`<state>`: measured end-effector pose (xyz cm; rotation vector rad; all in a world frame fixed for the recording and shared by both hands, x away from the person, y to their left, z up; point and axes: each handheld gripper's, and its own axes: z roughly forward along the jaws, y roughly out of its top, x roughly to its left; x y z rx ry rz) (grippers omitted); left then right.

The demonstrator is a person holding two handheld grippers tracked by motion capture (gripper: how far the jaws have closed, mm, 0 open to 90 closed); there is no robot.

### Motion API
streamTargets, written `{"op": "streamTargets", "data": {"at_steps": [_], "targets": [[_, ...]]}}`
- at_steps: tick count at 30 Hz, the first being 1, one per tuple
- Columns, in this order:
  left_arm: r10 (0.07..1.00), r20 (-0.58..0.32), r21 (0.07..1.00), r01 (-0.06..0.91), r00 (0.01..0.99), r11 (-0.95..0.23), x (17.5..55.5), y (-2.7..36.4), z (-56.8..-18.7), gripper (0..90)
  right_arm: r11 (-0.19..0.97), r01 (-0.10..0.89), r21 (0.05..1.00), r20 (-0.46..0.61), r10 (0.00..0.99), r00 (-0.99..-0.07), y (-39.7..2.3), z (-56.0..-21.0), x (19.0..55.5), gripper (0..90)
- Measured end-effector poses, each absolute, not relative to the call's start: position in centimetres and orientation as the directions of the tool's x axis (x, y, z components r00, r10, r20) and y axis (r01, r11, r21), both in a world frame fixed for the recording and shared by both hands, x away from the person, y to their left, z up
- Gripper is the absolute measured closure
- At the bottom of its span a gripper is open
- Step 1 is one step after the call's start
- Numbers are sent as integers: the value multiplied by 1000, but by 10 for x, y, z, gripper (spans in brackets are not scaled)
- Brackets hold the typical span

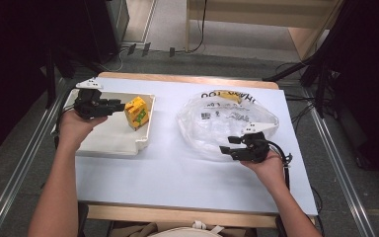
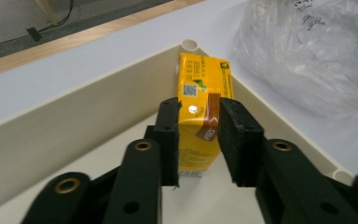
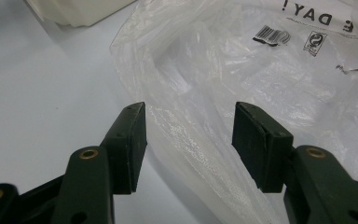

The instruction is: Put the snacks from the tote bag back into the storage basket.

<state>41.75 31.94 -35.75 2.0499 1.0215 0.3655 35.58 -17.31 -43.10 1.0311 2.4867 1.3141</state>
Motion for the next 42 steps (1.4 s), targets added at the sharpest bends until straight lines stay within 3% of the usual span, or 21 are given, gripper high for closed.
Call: {"op": "streamTargets", "data": {"at_steps": [7,11,23,42], "targets": [[768,-127,772,549,627,-321,408,321,-365,900,382,501,776,178,630,-756,-171,-430,357,458],[749,-163,761,565,643,-319,406,318,-373,900,381,504,775,180,631,-754,-172,-431,357,461],[728,-124,747,547,675,-379,401,302,-387,900,381,503,775,178,633,-754,-173,-431,358,464],[720,-141,688,591,679,-422,421,296,-418,900,383,508,771,178,637,-750,-175,-432,356,466]]}}
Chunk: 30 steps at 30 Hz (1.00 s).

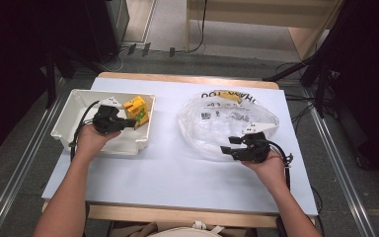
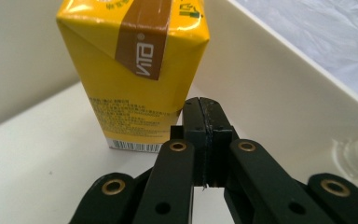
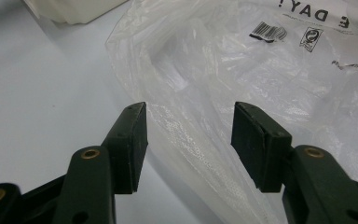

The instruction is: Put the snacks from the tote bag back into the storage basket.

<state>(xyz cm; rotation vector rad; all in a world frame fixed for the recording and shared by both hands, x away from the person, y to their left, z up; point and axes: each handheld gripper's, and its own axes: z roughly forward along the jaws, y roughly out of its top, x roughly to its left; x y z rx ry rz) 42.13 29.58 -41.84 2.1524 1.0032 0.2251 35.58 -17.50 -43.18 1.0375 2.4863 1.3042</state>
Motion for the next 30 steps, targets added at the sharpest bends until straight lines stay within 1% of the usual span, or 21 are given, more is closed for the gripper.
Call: {"op": "streamTargets", "data": {"at_steps": [30], "targets": [[797,-166,685,649,581,-331,450,306,-431,900,382,513,768,172,649,-741,-178,-433,351,467]]}}
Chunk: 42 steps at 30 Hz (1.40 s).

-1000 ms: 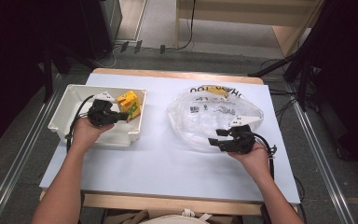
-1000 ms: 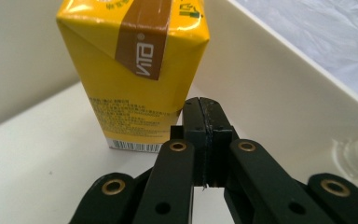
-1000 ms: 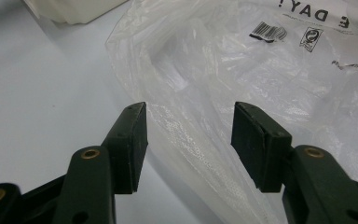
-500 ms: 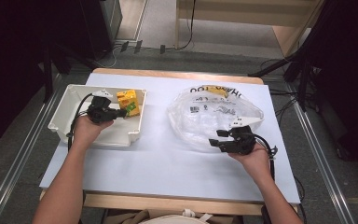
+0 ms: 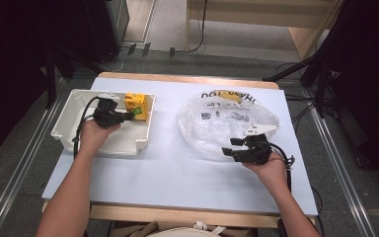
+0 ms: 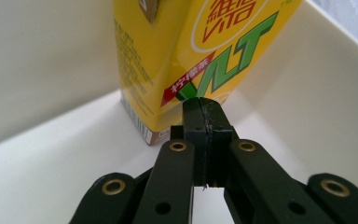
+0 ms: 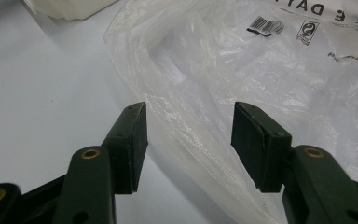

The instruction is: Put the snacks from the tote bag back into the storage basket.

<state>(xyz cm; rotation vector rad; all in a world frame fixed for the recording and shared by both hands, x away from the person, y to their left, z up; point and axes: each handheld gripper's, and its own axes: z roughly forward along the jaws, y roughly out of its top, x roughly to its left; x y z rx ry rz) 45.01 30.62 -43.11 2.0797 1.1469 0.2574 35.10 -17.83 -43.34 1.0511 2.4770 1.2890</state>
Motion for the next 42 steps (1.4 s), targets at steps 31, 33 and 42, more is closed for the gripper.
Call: {"op": "streamTargets", "data": {"at_steps": [31,33,42], "targets": [[769,-172,696,628,616,-348,452,285,-433,900,382,515,767,175,648,-741,-178,-434,352,468],[767,-180,692,633,616,-347,452,285,-434,900,382,514,768,174,648,-741,-178,-434,352,468],[754,-199,676,644,626,-356,449,283,-425,876,378,518,767,178,650,-739,-179,-433,351,468]]}}
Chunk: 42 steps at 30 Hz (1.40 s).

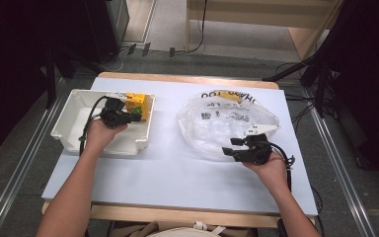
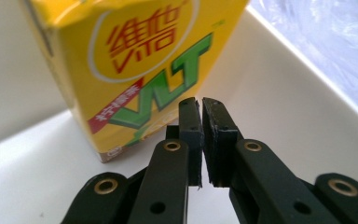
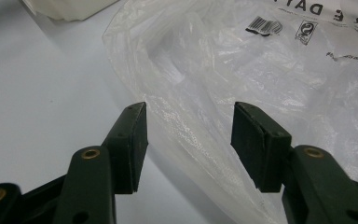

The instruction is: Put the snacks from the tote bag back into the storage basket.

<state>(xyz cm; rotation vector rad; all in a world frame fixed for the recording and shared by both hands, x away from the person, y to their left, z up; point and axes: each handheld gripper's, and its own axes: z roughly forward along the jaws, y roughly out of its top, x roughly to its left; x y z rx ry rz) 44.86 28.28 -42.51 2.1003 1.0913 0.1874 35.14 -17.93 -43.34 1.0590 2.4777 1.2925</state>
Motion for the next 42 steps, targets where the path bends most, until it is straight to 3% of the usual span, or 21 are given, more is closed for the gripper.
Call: {"op": "streamTargets", "data": {"at_steps": [15,42], "targets": [[753,-231,655,671,616,-347,433,279,-398,674,381,515,767,176,647,-742,-180,-433,351,468],[688,-194,685,599,699,-415,410,235,-362,495,380,516,768,184,640,-746,-180,-433,351,468]]}}
